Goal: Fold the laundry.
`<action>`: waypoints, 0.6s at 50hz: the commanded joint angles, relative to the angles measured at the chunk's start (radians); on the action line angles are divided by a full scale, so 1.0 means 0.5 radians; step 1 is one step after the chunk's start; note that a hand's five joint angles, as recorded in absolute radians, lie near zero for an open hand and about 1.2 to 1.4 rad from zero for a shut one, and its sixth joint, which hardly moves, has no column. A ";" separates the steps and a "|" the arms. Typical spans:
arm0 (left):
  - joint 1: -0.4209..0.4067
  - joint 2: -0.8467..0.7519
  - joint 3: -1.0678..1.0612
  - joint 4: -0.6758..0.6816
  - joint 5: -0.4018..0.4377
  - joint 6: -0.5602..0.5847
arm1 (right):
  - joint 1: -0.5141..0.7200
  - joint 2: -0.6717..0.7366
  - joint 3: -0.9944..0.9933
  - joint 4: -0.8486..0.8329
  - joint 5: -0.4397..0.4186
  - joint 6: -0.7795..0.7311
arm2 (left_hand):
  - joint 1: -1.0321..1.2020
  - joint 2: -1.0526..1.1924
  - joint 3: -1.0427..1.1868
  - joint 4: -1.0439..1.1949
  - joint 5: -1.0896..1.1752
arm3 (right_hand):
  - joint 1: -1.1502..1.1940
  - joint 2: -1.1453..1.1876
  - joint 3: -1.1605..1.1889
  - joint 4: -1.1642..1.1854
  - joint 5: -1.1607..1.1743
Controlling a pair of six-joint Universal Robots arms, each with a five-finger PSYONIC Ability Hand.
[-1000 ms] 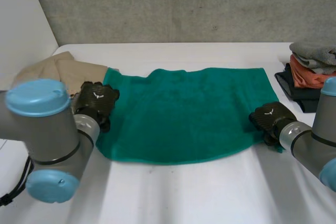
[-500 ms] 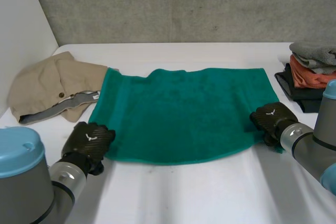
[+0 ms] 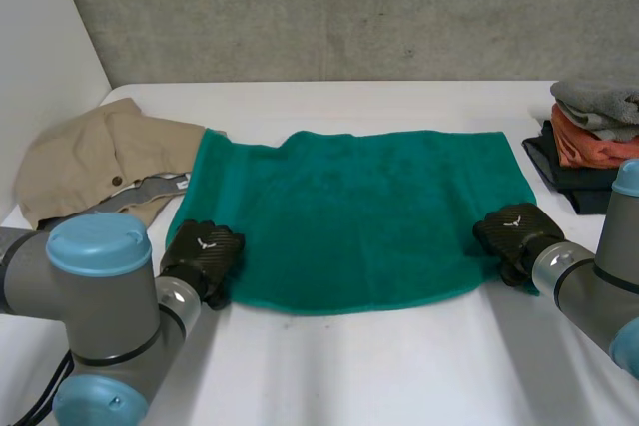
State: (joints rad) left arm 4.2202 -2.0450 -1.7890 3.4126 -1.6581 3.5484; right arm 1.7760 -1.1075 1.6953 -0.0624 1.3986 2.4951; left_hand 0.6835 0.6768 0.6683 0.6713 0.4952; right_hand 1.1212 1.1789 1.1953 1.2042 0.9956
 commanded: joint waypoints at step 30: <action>0.116 0.019 0.430 -0.109 0.015 -0.209 | -0.401 -0.236 0.094 0.254 -0.349 0.072 | 1.425 1.439 1.456 1.450 1.453 | -1.398 -1.513 -1.546 -1.564 -1.495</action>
State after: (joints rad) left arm 4.2661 -1.9916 -1.6292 3.3877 -1.6509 3.4520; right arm 1.6112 -1.2342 1.6905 0.1425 1.2424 2.4912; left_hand 1.1421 1.1977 1.1881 1.1971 0.9765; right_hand 0.2784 0.3025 0.3051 0.3016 0.1392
